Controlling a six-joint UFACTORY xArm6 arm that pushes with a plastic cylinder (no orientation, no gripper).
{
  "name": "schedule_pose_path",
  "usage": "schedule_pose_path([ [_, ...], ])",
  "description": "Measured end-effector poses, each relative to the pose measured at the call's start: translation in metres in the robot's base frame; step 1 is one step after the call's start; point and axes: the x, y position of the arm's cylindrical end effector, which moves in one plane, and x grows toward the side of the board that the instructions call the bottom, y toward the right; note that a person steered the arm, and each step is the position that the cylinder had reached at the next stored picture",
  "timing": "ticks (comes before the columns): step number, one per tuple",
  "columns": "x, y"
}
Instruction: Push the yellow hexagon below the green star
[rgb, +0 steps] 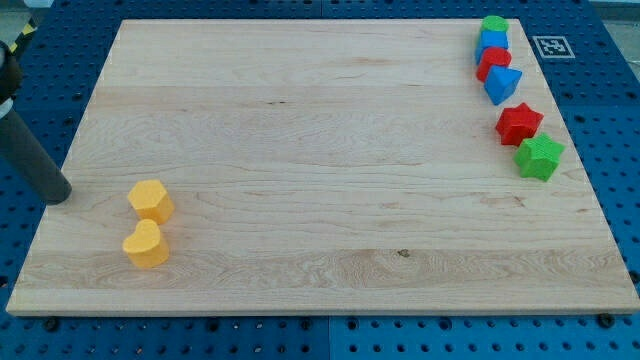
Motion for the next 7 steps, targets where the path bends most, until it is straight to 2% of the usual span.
schedule_pose_path([
  [3,0.018,0.091],
  [6,0.018,0.2],
  [7,0.003,0.236],
])
